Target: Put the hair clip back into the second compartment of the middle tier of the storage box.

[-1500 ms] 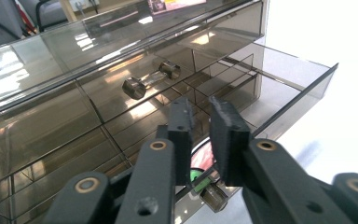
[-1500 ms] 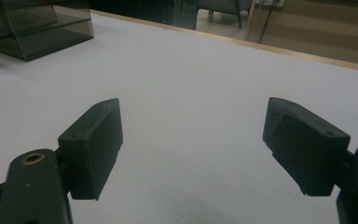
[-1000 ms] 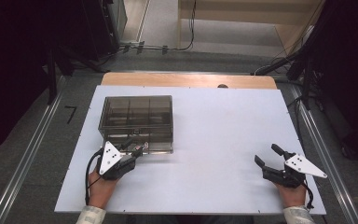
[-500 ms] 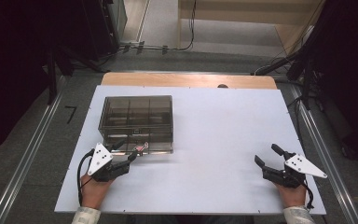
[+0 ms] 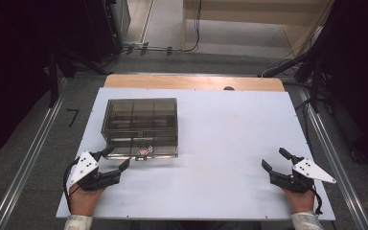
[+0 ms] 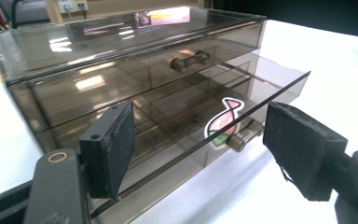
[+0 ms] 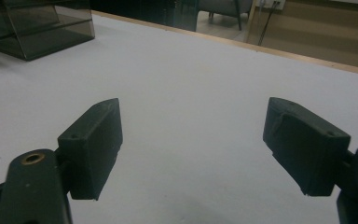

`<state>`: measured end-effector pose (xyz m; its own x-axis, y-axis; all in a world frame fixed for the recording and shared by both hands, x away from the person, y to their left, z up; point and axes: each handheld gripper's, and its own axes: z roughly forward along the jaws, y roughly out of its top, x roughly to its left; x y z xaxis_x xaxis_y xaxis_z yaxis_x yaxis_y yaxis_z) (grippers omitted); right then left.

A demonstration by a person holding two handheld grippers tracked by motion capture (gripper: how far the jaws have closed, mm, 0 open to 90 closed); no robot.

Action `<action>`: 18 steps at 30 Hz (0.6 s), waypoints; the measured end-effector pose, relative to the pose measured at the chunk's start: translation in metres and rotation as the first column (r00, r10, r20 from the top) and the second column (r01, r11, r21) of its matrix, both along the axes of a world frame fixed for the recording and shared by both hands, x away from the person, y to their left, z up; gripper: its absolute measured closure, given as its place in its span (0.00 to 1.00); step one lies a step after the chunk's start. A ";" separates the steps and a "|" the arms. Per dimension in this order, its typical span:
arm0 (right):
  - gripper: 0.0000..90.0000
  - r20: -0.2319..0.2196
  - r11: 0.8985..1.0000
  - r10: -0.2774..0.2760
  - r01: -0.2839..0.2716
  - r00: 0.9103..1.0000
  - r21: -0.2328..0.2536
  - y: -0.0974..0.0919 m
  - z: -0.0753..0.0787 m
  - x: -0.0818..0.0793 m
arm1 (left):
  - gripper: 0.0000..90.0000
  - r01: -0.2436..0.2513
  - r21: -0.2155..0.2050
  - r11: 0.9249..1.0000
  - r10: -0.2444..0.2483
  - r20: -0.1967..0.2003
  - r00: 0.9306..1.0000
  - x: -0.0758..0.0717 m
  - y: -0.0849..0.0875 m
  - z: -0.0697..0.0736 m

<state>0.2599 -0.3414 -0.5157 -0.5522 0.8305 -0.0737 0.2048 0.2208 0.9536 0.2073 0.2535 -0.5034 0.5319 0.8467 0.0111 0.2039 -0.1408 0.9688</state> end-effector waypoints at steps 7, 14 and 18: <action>0.20 0.003 1.000 0.000 0.000 1.000 0.000 0.000 0.000 0.000 | 0.23 0.018 -0.025 1.000 -0.018 -0.013 1.000 -0.001 0.008 0.000; 0.20 0.006 1.000 0.000 0.000 1.000 0.002 0.000 0.000 -0.001 | 0.21 0.004 -0.028 1.000 -0.005 -0.023 1.000 -0.007 0.017 -0.004; 0.19 0.007 1.000 0.001 -0.001 1.000 0.005 0.000 0.000 -0.001 | 0.19 -0.028 -0.031 0.999 0.027 -0.028 0.999 -0.009 0.027 -0.008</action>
